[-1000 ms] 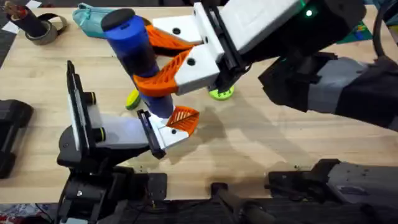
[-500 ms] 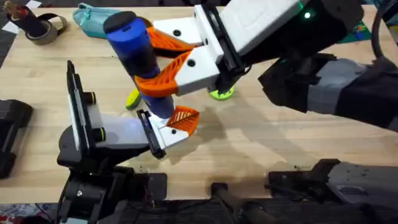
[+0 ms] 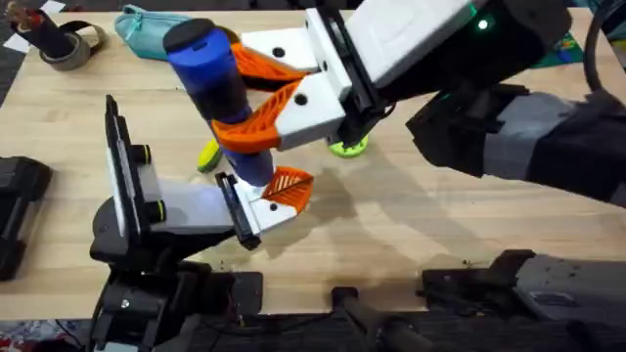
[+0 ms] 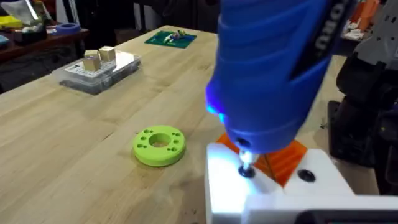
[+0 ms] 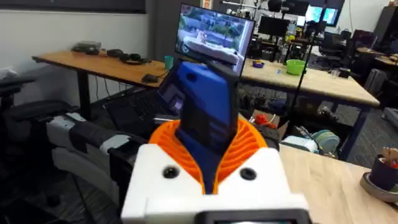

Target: Pick up the gripper from the table and insert it into the empty holder that is missing its gripper. Then pick up a screw, insert it into the mounting hole, and use the screwdriver to tighten it. Finally, clean up the table by picking up the vegetable and placing it into the bucket.

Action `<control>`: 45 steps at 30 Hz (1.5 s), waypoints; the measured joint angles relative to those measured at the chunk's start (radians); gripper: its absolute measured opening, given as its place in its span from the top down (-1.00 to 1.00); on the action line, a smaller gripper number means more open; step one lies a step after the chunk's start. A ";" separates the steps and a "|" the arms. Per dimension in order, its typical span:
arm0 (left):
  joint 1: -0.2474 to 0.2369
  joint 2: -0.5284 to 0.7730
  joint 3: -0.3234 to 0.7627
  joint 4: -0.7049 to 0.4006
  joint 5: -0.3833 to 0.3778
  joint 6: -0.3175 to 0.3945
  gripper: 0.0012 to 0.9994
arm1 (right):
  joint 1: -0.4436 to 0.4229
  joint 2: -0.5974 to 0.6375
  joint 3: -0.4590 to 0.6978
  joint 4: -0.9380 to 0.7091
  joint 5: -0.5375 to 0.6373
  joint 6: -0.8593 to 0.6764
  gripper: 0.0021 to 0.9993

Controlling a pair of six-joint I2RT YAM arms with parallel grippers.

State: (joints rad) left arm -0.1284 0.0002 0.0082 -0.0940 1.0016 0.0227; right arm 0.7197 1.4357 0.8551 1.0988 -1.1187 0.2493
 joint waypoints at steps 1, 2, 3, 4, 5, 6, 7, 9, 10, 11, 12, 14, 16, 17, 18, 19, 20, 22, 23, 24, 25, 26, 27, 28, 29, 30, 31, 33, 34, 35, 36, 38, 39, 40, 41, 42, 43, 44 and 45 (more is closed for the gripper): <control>0.000 0.000 0.000 0.000 0.000 0.000 0.98 | 0.000 0.000 0.000 0.000 0.000 0.000 0.90; 0.000 0.000 0.000 0.000 0.000 0.000 0.98 | 0.000 0.000 0.000 0.000 0.000 0.000 0.90; 0.000 0.000 0.000 0.000 0.000 0.000 0.98 | 0.000 0.000 0.000 0.000 0.000 0.000 0.90; 0.000 0.000 0.000 0.000 0.000 0.000 0.98 | 0.000 0.000 0.000 0.000 0.000 0.000 0.90; 0.000 0.000 0.000 0.000 0.000 0.000 0.98 | 0.000 0.000 0.000 0.000 0.000 0.000 0.90; 0.000 0.000 0.000 0.000 0.000 0.000 0.98 | 0.000 0.000 0.000 0.000 0.000 0.000 0.90; 0.000 0.000 0.000 0.000 0.000 0.000 0.98 | 0.000 0.000 0.000 0.000 0.000 -0.001 0.90; 0.000 0.000 0.000 0.000 0.000 0.000 0.98 | 0.000 0.000 0.000 -0.002 0.000 -0.001 0.90; 0.000 0.000 0.000 0.000 0.000 0.000 0.98 | 0.000 0.000 0.000 -0.002 0.000 -0.001 0.90; 0.000 0.000 0.000 0.000 0.000 0.000 0.98 | 0.000 0.000 0.000 -0.003 0.000 -0.001 0.90; 0.000 0.000 0.000 0.000 0.000 0.000 0.98 | 0.000 0.000 0.000 -0.003 0.000 -0.001 0.90; 0.000 0.000 0.000 0.000 0.000 0.000 0.98 | 0.000 0.000 0.000 -0.003 0.000 -0.001 0.90; 0.000 0.000 0.000 0.000 0.000 0.000 0.98 | 0.000 0.000 0.000 -0.003 0.000 -0.002 0.90; 0.000 0.000 0.000 0.000 0.000 0.000 0.98 | 0.000 0.000 0.000 -0.003 0.001 -0.003 0.90; 0.000 0.000 0.000 0.000 0.000 0.000 0.98 | 0.000 0.000 0.000 -0.003 0.000 -0.004 0.90; 0.000 0.000 0.000 0.000 0.000 0.000 0.98 | 0.000 0.000 -0.001 -0.003 0.001 -0.004 0.90; 0.000 0.000 0.000 0.000 0.000 0.000 0.98 | 0.000 0.000 -0.001 -0.003 0.001 -0.004 0.90; 0.000 0.000 0.000 0.000 0.000 0.000 0.98 | 0.000 0.000 -0.002 -0.002 0.001 -0.004 0.90; 0.000 0.000 0.000 0.000 0.000 0.000 0.98 | 0.000 0.000 -0.002 -0.001 0.001 -0.004 0.90; 0.000 0.000 0.000 0.000 0.000 0.000 0.98 | 0.000 0.000 -0.002 0.001 0.001 -0.004 0.90; 0.000 0.000 0.000 0.000 0.000 0.000 0.98 | 0.000 0.000 -0.002 0.005 0.001 -0.004 0.90; 0.000 0.000 0.000 0.000 0.000 0.000 0.98 | 0.000 0.000 -0.002 0.009 0.000 -0.004 0.90; 0.000 0.000 0.000 0.000 0.000 0.000 0.98 | 0.000 0.000 -0.002 0.015 0.000 -0.003 0.90; 0.000 0.000 0.000 0.000 0.000 0.000 0.98 | 0.000 0.000 -0.002 0.020 0.001 -0.004 0.90; 0.000 0.000 0.000 0.000 0.000 0.000 0.98 | 0.000 0.000 -0.002 0.023 0.001 -0.004 0.90; 0.000 0.000 0.000 0.000 0.000 0.000 0.98 | 0.000 0.000 -0.002 0.025 0.001 -0.003 0.90; 0.000 0.000 0.000 0.000 0.000 0.000 0.98 | 0.000 0.000 -0.002 0.029 0.001 -0.002 0.90; 0.000 0.000 0.000 0.000 0.000 0.000 0.98 | 0.000 0.000 -0.002 0.044 0.001 0.013 0.90; 0.000 0.000 0.000 0.000 0.000 0.000 0.98 | 0.000 0.000 -0.002 0.050 0.000 0.022 0.90; 0.000 0.000 0.000 0.000 0.000 0.000 0.98 | 0.000 0.000 0.001 0.052 -0.001 0.034 0.90; 0.000 0.000 0.000 0.000 0.000 0.000 0.98 | -0.001 0.000 0.006 0.050 -0.003 0.046 0.90; 0.000 0.000 0.000 0.000 0.000 0.000 0.98 | -0.009 0.000 0.040 0.022 -0.027 0.069 0.90; 0.000 0.000 0.000 0.000 0.000 0.000 0.98 | -0.016 0.000 0.068 -0.016 -0.046 0.074 0.90; 0.000 0.000 0.000 0.000 0.000 0.000 0.98 | -0.028 0.000 0.109 -0.078 -0.066 0.082 0.90; 0.000 0.000 0.000 0.000 0.000 0.000 0.98 | -0.042 0.001 0.151 -0.143 -0.083 0.088 0.90; 0.000 0.000 0.000 0.000 0.000 0.000 0.98 | -0.060 0.001 0.198 -0.240 -0.101 0.077 0.90; 0.000 0.000 0.000 0.000 0.000 0.000 0.98 | -0.079 0.001 0.250 -0.354 -0.115 0.066 0.89; 0.000 0.000 0.000 0.000 0.000 0.000 0.98 | -0.098 0.002 0.295 -0.448 -0.126 0.053 0.90; 0.000 0.000 0.000 0.000 0.000 0.000 0.98 | -0.121 0.004 0.339 -0.554 -0.136 0.025 0.90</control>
State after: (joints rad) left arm -0.1284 0.0004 0.0082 -0.0939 1.0012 0.0223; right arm 0.5989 1.4393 1.1936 0.5449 -1.2543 0.2739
